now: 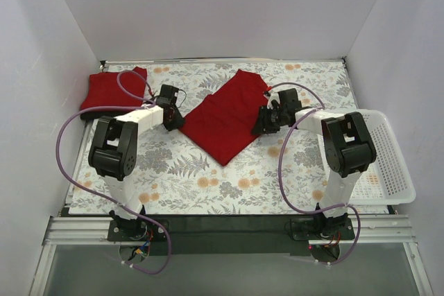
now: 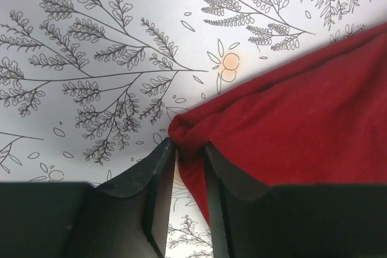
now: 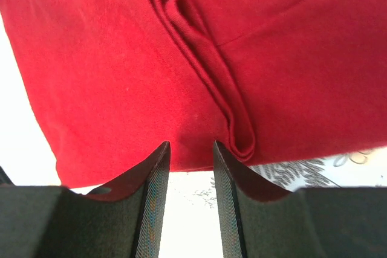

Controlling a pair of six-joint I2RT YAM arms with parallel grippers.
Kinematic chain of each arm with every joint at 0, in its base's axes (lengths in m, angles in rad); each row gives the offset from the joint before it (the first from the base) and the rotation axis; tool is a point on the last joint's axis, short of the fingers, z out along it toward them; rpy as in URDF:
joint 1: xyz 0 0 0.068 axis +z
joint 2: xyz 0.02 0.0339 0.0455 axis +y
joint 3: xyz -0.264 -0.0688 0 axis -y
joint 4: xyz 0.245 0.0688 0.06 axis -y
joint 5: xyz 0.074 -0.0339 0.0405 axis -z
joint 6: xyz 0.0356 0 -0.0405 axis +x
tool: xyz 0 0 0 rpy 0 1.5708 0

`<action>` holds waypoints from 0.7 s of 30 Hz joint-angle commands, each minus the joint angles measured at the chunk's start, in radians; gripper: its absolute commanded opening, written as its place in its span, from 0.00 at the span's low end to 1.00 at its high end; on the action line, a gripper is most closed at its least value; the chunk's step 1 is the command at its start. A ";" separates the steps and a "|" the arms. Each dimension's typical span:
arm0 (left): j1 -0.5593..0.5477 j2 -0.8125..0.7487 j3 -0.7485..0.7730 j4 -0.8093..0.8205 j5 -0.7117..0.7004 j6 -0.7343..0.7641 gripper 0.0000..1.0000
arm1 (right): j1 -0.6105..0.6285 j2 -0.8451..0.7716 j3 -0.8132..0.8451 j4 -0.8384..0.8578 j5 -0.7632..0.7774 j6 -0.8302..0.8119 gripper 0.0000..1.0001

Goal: Fold and stack the t-shirts
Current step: Fold the tshirt

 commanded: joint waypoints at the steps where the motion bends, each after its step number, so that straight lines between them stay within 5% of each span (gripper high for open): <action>1: 0.037 -0.014 -0.072 -0.070 -0.054 -0.044 0.24 | -0.044 0.025 -0.047 0.020 0.011 0.038 0.36; 13: 0.055 -0.120 -0.155 -0.087 -0.005 -0.045 0.22 | -0.058 -0.060 -0.058 0.008 -0.026 0.034 0.36; 21: 0.055 -0.124 -0.137 -0.047 0.052 -0.026 0.29 | 0.071 -0.025 0.216 0.014 -0.098 -0.092 0.38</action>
